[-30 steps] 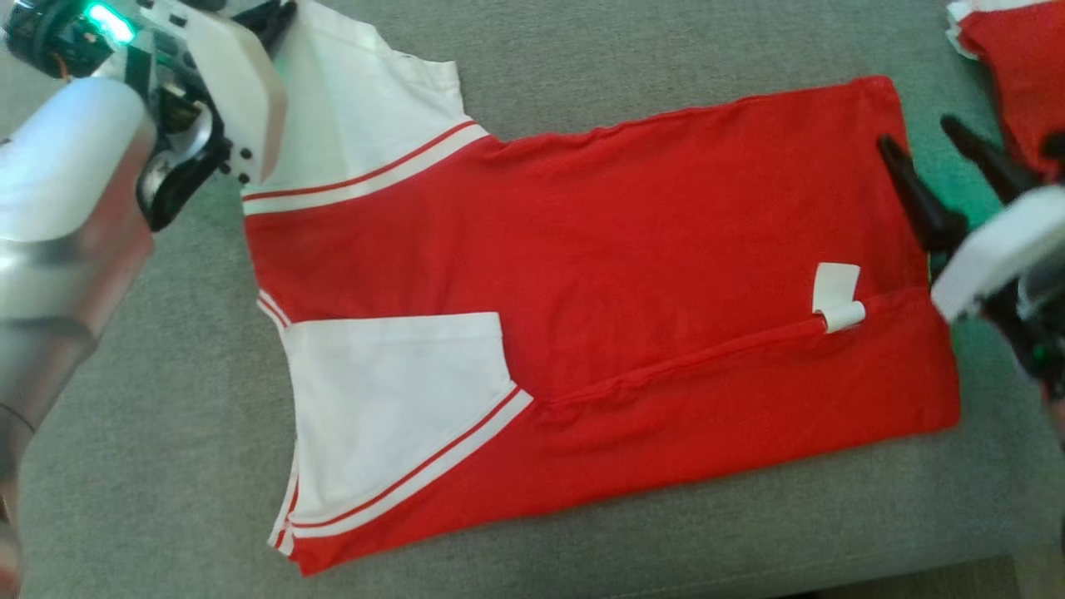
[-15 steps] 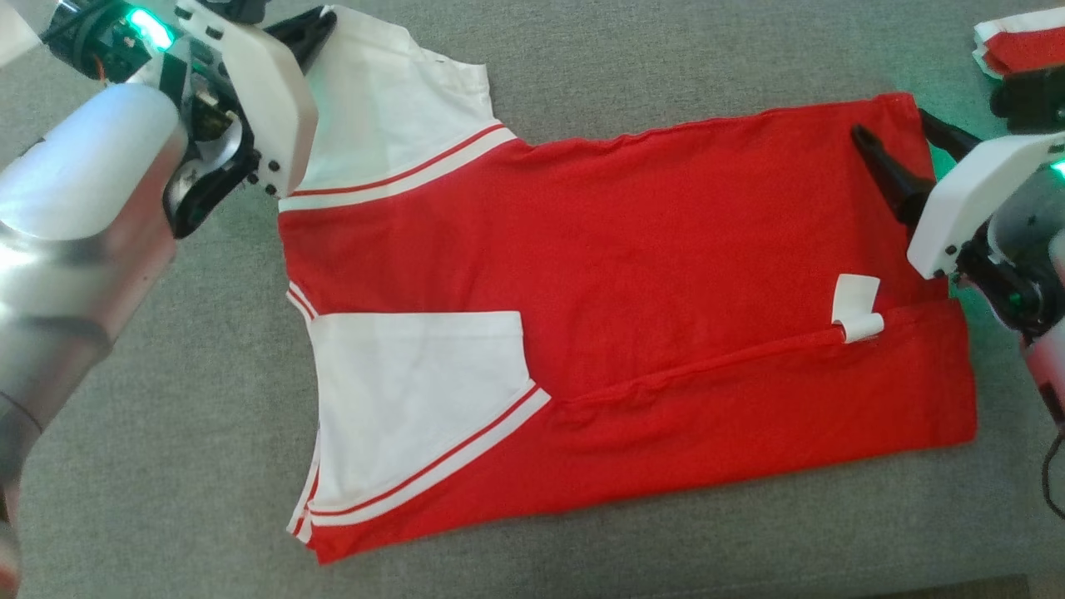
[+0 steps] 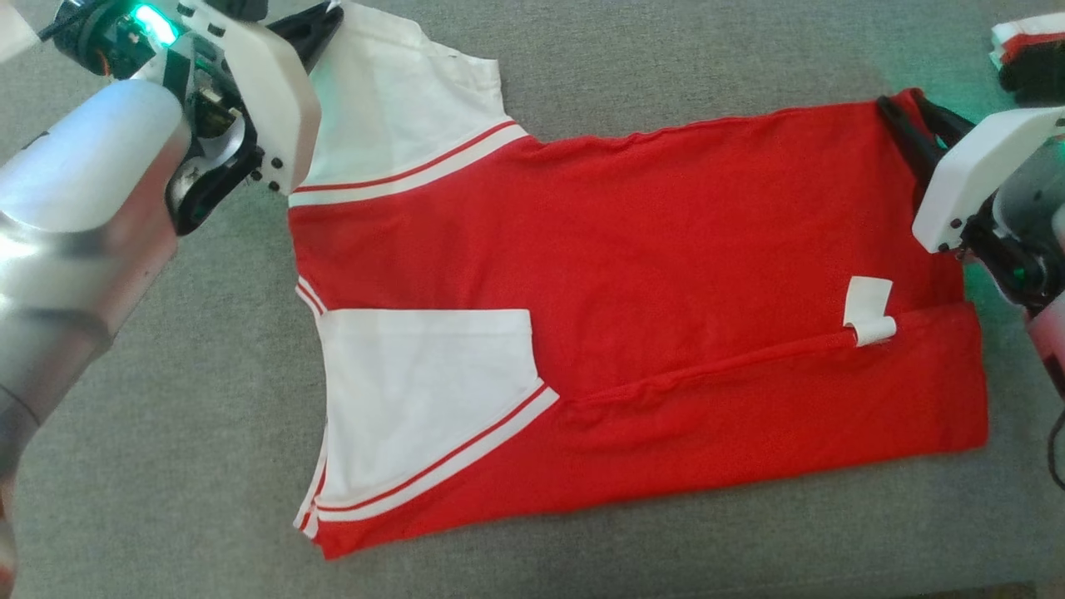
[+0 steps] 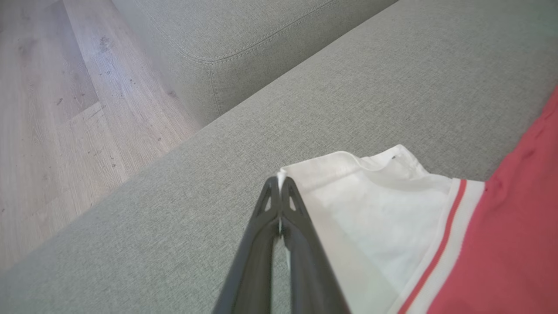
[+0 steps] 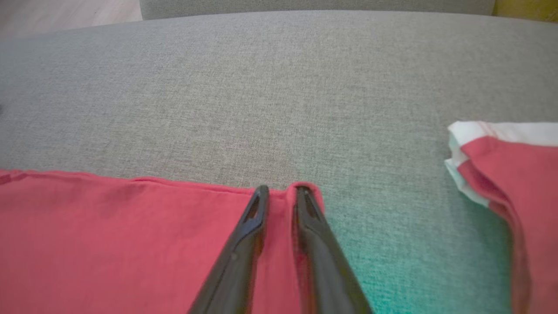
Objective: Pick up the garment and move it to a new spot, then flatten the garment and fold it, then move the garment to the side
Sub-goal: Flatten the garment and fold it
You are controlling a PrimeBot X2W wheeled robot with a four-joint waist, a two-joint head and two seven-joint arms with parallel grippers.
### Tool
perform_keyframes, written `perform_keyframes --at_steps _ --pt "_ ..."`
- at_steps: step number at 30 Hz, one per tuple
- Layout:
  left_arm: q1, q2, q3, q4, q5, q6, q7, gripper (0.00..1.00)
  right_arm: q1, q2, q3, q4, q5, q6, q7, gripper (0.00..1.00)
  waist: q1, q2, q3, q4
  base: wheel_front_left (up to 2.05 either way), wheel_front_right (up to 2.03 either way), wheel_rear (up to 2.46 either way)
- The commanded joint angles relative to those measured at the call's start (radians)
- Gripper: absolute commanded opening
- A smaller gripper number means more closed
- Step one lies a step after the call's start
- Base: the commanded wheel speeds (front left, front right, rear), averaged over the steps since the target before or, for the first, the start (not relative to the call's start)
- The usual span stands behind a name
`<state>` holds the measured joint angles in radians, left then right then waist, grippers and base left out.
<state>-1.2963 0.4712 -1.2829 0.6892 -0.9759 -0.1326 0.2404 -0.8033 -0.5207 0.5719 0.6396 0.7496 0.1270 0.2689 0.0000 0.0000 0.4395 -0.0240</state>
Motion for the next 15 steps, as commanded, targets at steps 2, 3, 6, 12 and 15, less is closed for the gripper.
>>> perform_keyframes --at_steps 2,3,6,12,15 --pt "-0.070 0.031 0.028 -0.005 -0.007 0.002 -0.013 0.00 -0.019 -0.025 0.009 -0.003 0.006 0.004 -0.023 0.02 0.0000 0.0000 -0.001 0.003 0.00 0.00 0.00" --pt "-0.070 0.032 0.026 -0.003 -0.007 0.002 -0.018 0.00 -0.024 -0.026 0.011 0.006 0.004 0.004 -0.031 0.00 0.0000 0.0000 -0.002 0.004 0.00 0.00 0.00" --pt "-0.075 0.037 0.021 0.002 0.006 0.002 -0.051 0.00 -0.036 -0.025 0.006 0.032 0.005 0.004 -0.060 0.00 0.0000 0.0000 -0.007 0.006 0.00 0.00 0.00" --pt "-0.113 0.044 0.021 0.048 0.072 0.002 -0.200 0.00 -0.063 -0.027 -0.007 0.053 0.030 0.004 -0.138 0.00 0.0000 0.0000 -0.027 0.008 0.00 0.00 0.00" --pt "-0.137 0.034 0.033 0.079 0.100 0.009 -0.293 0.00 -0.073 -0.043 -0.014 0.054 0.054 0.004 -0.173 0.00 0.0000 0.0000 -0.040 0.013 0.00 0.00 0.00"
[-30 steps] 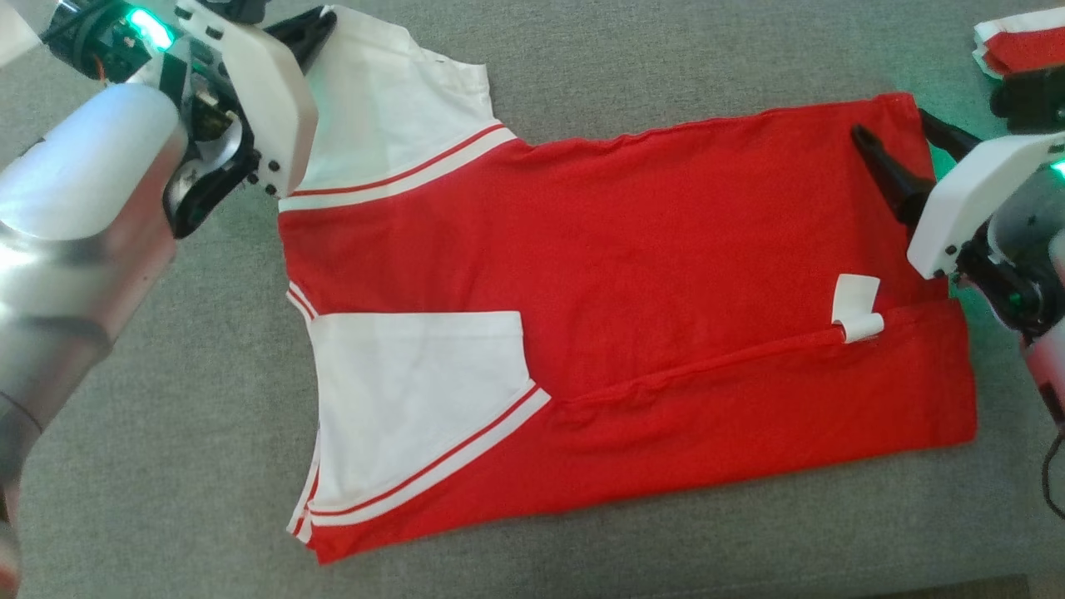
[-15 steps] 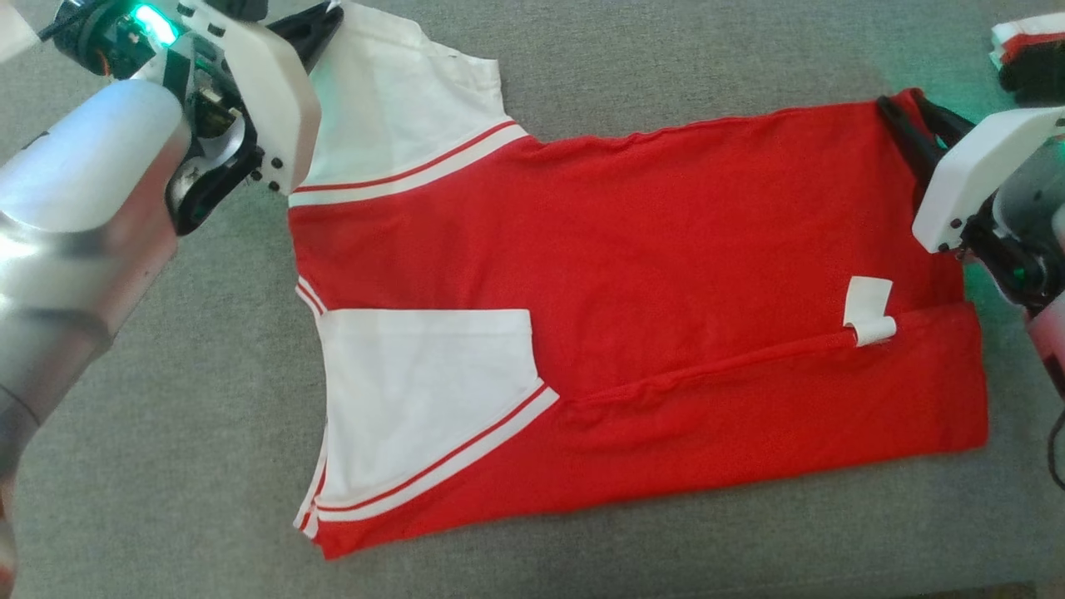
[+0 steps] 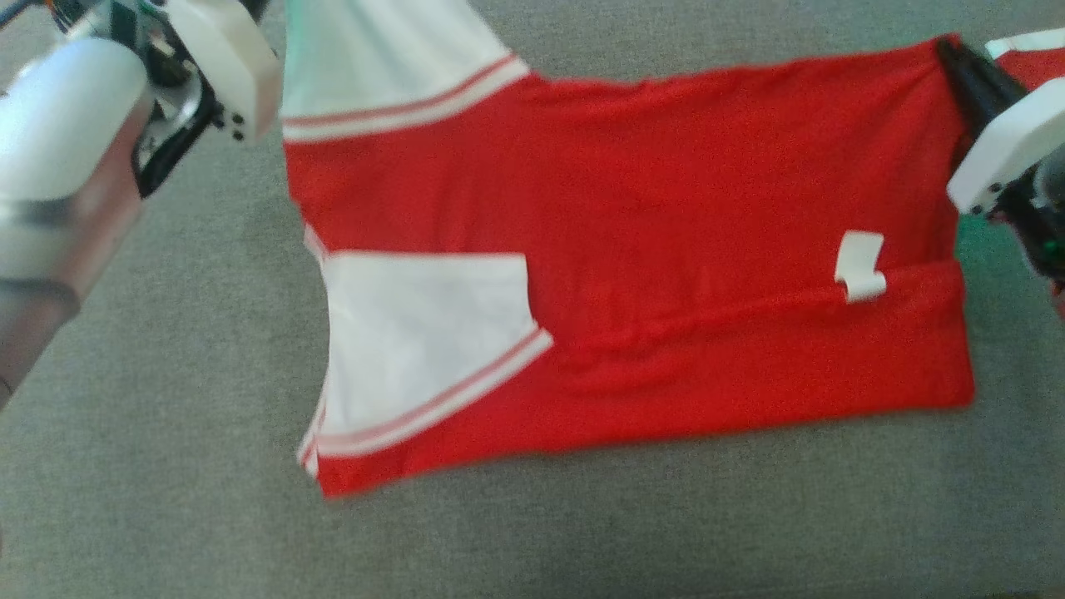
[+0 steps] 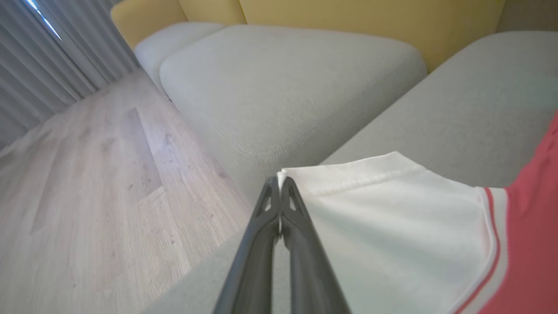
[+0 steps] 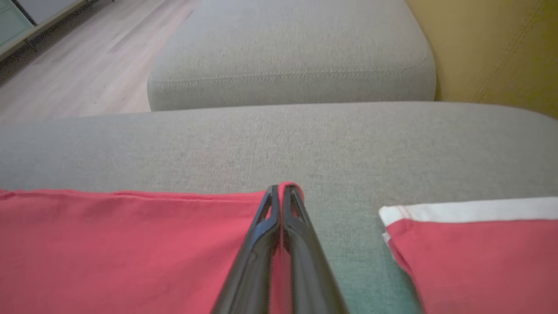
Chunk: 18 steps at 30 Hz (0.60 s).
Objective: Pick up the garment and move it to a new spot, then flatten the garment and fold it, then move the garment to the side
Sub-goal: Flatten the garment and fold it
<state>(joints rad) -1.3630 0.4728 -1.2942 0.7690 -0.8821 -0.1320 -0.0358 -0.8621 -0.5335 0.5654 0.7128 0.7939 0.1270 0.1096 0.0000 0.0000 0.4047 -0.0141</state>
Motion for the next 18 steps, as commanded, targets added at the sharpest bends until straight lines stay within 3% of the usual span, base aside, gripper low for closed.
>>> perform_keyframes --at_steps 1,8,18 --pt "-0.075 0.027 0.052 0.009 0.007 0.010 -0.044 0.00 -0.016 -0.036 -0.009 -0.019 0.019 0.004 -0.022 0.00 0.0000 0.0000 -0.010 0.005 0.00 0.00 0.00" --pt "-0.026 0.008 0.058 0.039 -0.033 0.005 -0.083 0.00 0.015 -0.069 -0.001 -0.040 0.078 0.004 -0.051 0.00 0.0000 0.0000 -0.043 0.020 0.00 0.00 0.00" --pt "0.166 0.061 0.056 -0.051 -0.114 0.002 -0.140 0.00 0.165 -0.125 0.016 -0.109 0.149 0.004 -0.090 0.00 0.0000 0.0000 -0.112 0.051 0.00 0.00 0.00"
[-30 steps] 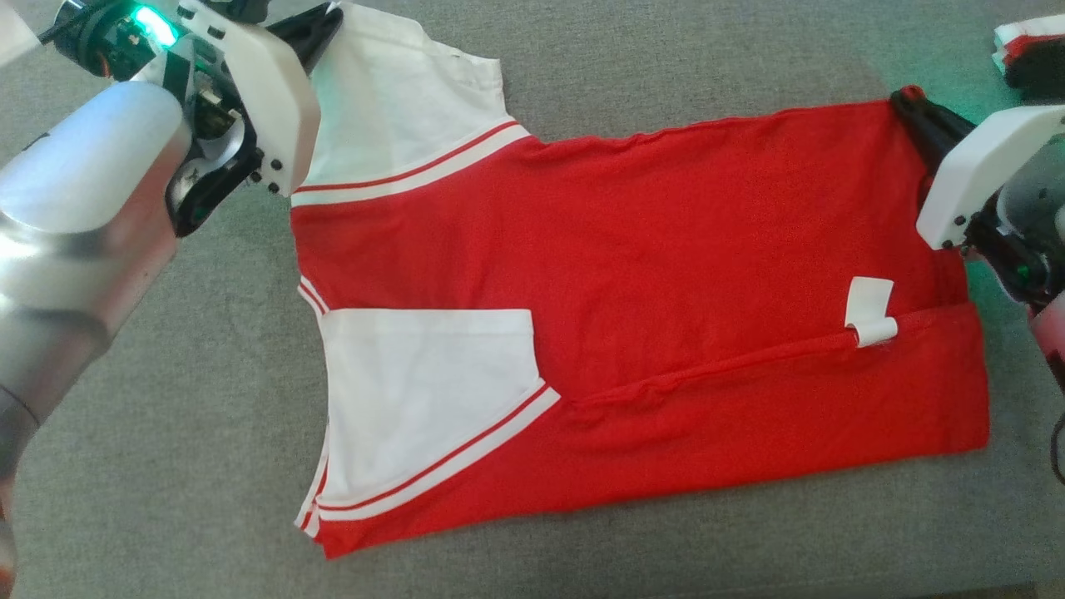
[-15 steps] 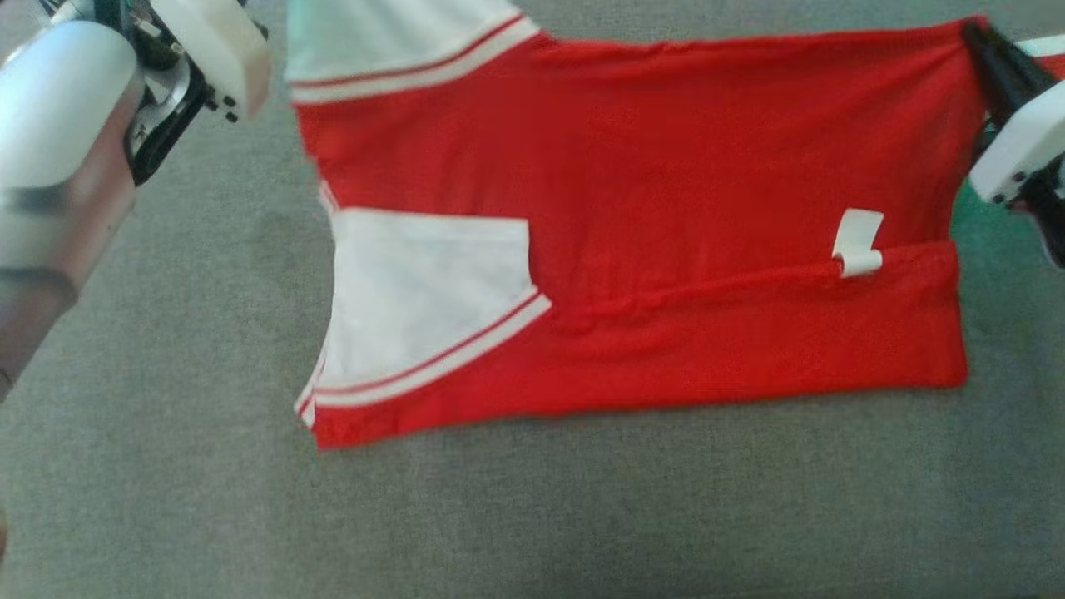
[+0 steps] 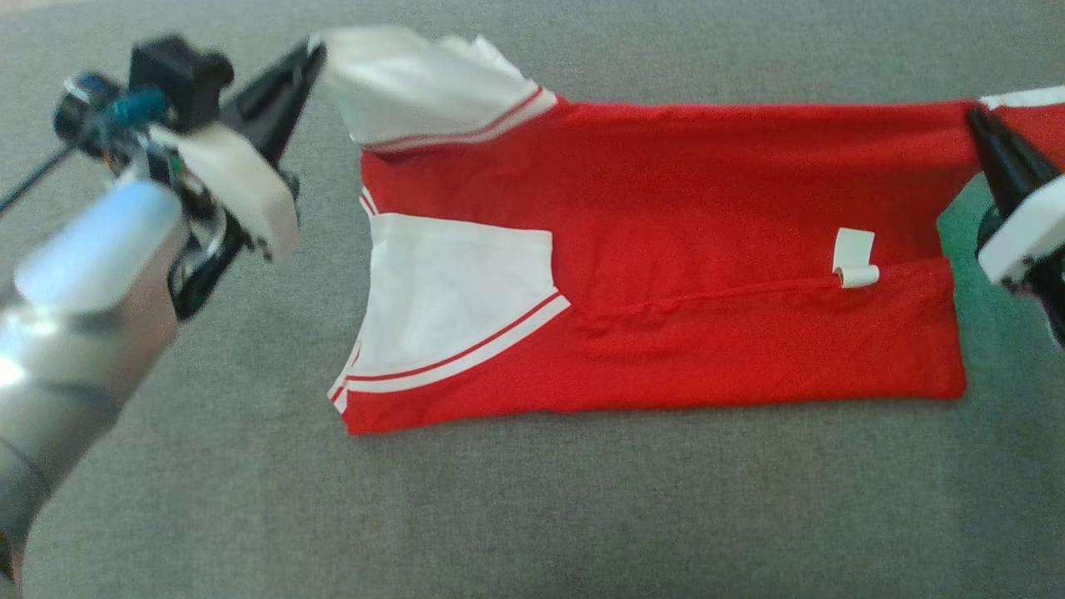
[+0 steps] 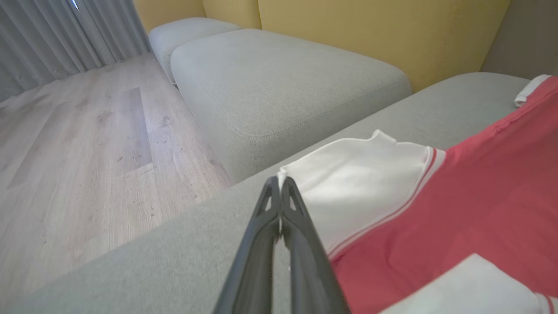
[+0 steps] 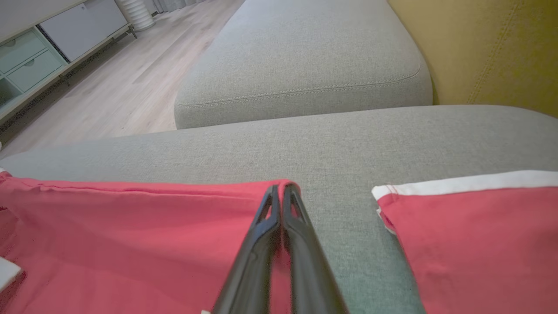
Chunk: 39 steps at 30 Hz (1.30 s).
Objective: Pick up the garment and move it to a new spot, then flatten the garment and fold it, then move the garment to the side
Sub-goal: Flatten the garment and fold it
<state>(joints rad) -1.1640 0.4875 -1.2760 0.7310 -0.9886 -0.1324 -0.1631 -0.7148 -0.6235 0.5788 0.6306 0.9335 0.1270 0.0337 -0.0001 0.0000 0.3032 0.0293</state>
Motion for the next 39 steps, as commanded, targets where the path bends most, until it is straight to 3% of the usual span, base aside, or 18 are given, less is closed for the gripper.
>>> perform_keyframes --at_steps 1,6,22,26,31,32,33,34,35,39 --pt "-0.011 0.054 0.036 -0.025 -0.009 0.006 -0.017 0.00 0.036 -0.039 0.002 -0.033 0.015 0.004 -0.017 0.00 0.0001 0.0000 -0.018 0.011 0.00 0.00 0.00" --pt "0.094 0.102 0.028 -0.112 -0.007 0.043 -0.039 0.00 0.125 -0.056 -0.006 -0.061 0.031 0.004 -0.034 0.00 0.0001 0.0000 -0.055 0.022 0.00 0.00 0.00" --pt "0.398 0.263 0.016 -0.488 -0.034 0.243 -0.057 0.00 0.361 -0.041 -0.089 -0.128 0.025 0.004 -0.031 0.00 0.0001 0.0000 -0.098 0.032 0.00 0.00 0.00" --pt "0.441 0.279 0.016 -0.549 -0.045 0.281 -0.062 0.00 0.399 -0.027 -0.104 -0.133 0.018 0.004 -0.017 0.00 0.0001 0.0000 -0.099 0.037 0.00 0.00 0.00" --pt "0.478 0.270 0.015 -0.565 -0.055 0.293 -0.069 0.00 0.432 -0.009 -0.118 -0.134 0.009 0.004 -0.015 0.00 0.0001 0.0000 -0.106 0.041 0.00 0.00 0.00" --pt "0.487 0.263 0.015 -0.565 -0.057 0.295 -0.072 0.04 0.441 -0.003 -0.122 -0.133 0.007 0.004 -0.015 0.27 0.0001 0.0000 -0.109 0.041 0.00 0.00 0.00" --pt "0.495 0.257 0.015 -0.562 -0.054 0.299 -0.075 0.29 0.450 0.003 -0.129 -0.130 0.006 0.004 -0.018 1.00 0.0001 0.0000 -0.113 0.041 0.00 0.00 0.00" --pt "0.504 0.249 0.015 -0.559 -0.049 0.304 -0.079 0.58 0.460 0.010 -0.137 -0.127 0.006 0.004 -0.023 1.00 0.0001 0.0000 -0.119 0.042 0.00 0.00 0.00" --pt "0.515 0.240 0.020 -0.556 -0.048 0.312 -0.083 1.00 0.471 0.017 -0.148 -0.124 0.004 0.004 -0.033 1.00 0.0001 0.0000 -0.124 0.042 0.00 0.00 0.00" --pt "0.584 0.197 0.082 -0.556 -0.019 0.379 -0.097 1.00 0.531 0.048 -0.195 -0.122 -0.010 0.004 -0.080 1.00 0.0001 0.0000 -0.154 0.039 0.00 0.00 0.00"
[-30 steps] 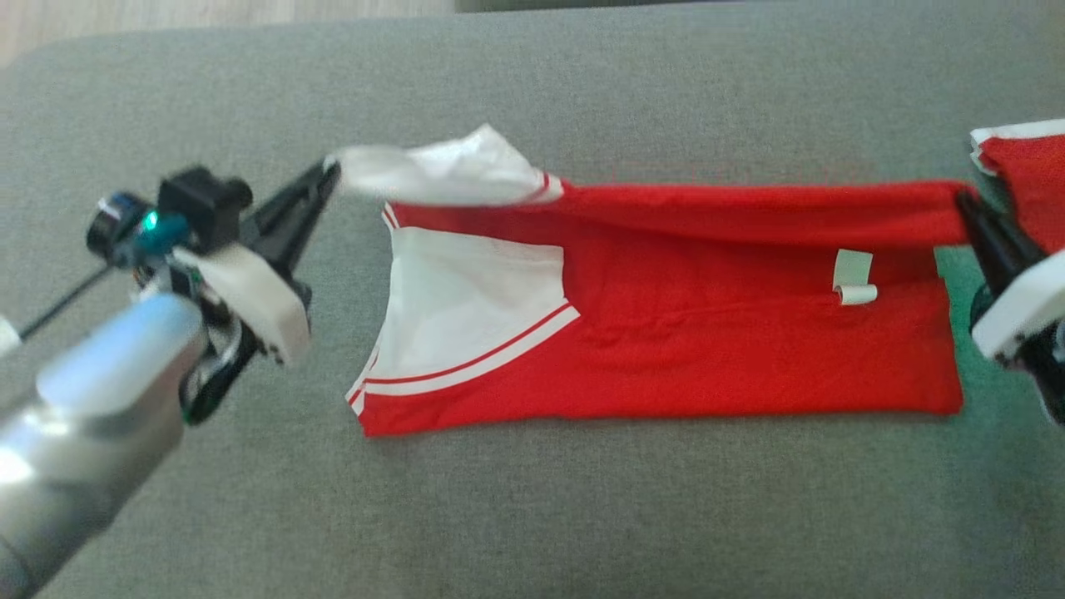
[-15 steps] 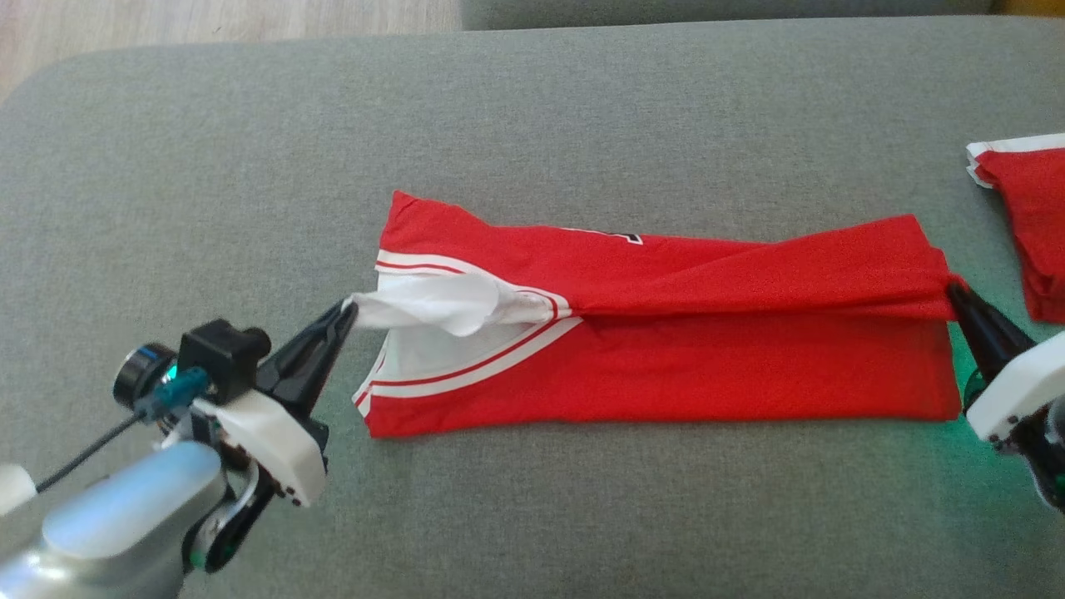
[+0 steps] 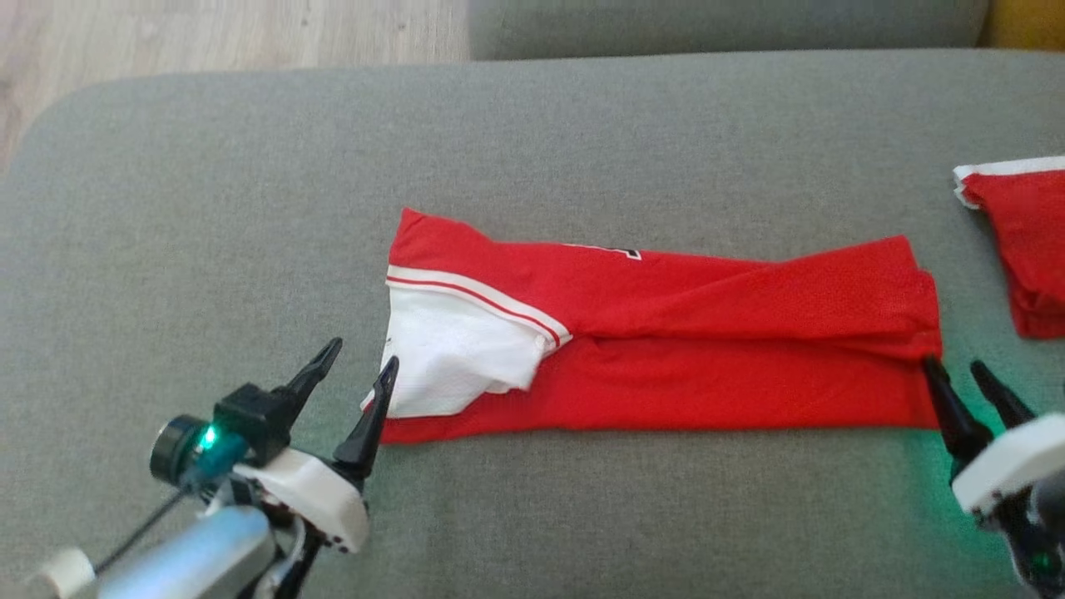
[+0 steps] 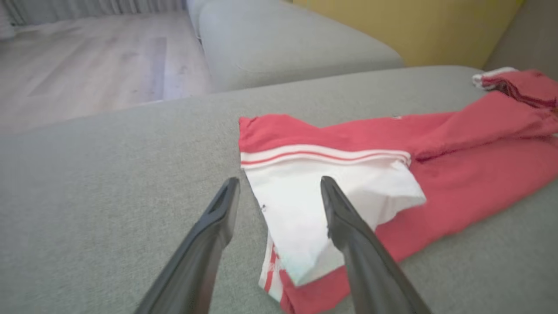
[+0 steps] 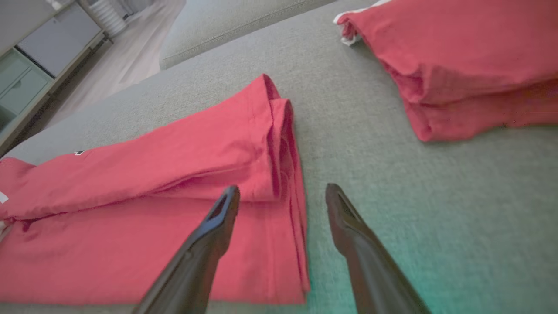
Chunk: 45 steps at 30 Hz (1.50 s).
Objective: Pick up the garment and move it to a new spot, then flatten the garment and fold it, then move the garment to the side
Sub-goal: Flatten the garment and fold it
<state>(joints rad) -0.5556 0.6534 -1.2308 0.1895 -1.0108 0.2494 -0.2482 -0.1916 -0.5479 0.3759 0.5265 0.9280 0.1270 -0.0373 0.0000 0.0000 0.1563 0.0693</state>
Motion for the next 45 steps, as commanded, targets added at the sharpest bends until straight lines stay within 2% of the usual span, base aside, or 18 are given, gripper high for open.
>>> perform_keyframes --at_steps 1,6,11,14,16,23,24,28,36,43,45 --pt "0.000 0.016 0.074 -0.027 0.023 0.020 -0.012 1.00 0.025 -0.018 -0.007 -0.016 -0.008 0.004 -0.022 1.00 0.0000 0.0000 -0.015 -0.002 0.00 0.00 0.00" --pt "0.193 -0.099 0.317 -0.111 0.189 0.131 -0.013 1.00 0.094 0.038 -0.086 -0.004 -0.039 0.004 -0.073 1.00 0.0000 0.0000 -0.053 0.008 0.00 0.00 0.00" --pt "0.363 -0.224 0.468 -0.156 0.385 0.183 -0.013 1.00 0.093 0.082 -0.166 0.035 -0.095 0.004 -0.077 1.00 0.0000 0.0000 -0.082 0.040 0.00 0.00 0.00" --pt "0.424 -0.286 0.510 -0.175 0.494 0.194 -0.013 1.00 0.061 0.107 -0.213 0.076 -0.134 0.004 -0.056 1.00 0.0000 0.0000 -0.092 0.066 0.00 0.00 0.00" --pt "0.467 -0.337 0.529 -0.187 0.573 0.184 -0.013 1.00 0.019 0.130 -0.256 0.125 -0.160 0.004 -0.023 1.00 0.0000 0.0000 -0.096 0.093 0.00 0.00 0.00" --pt "0.503 -0.408 0.566 -0.172 0.694 0.140 -0.013 1.00 -0.050 0.153 -0.313 0.285 -0.229 0.004 0.066 1.00 0.0000 0.0000 -0.096 0.149 0.00 0.00 0.00" --pt "0.506 -0.416 0.575 -0.172 0.707 0.138 -0.013 1.00 -0.054 0.154 -0.311 0.299 -0.238 0.004 0.078 0.93 0.0000 0.0000 -0.096 0.153 0.00 0.00 0.00" --pt "0.525 -0.441 0.610 -0.172 0.739 0.122 -0.013 1.00 -0.058 0.172 -0.295 0.303 -0.212 0.004 0.143 0.00 0.0000 0.0000 -0.093 0.161 0.00 0.00 0.00" --pt "0.560 -0.476 0.666 -0.168 0.777 0.085 -0.013 1.00 -0.039 0.118 -0.312 0.241 -0.177 0.004 0.126 0.00 0.0000 0.0000 -0.096 0.136 0.00 0.00 0.00" --pt "0.572 -0.502 0.712 -0.168 0.812 0.046 -0.014 1.00 -0.037 -0.032 -0.373 0.152 -0.156 0.004 0.176 0.00 0.0000 0.0000 -0.089 0.075 0.00 0.00 0.00" --pt "0.573 -0.510 0.720 -0.166 0.820 0.035 -0.014 1.00 -0.039 -0.053 -0.394 0.096 -0.135 0.004 0.209 0.00 0.0000 0.0000 -0.085 0.059 0.00 0.00 0.00"
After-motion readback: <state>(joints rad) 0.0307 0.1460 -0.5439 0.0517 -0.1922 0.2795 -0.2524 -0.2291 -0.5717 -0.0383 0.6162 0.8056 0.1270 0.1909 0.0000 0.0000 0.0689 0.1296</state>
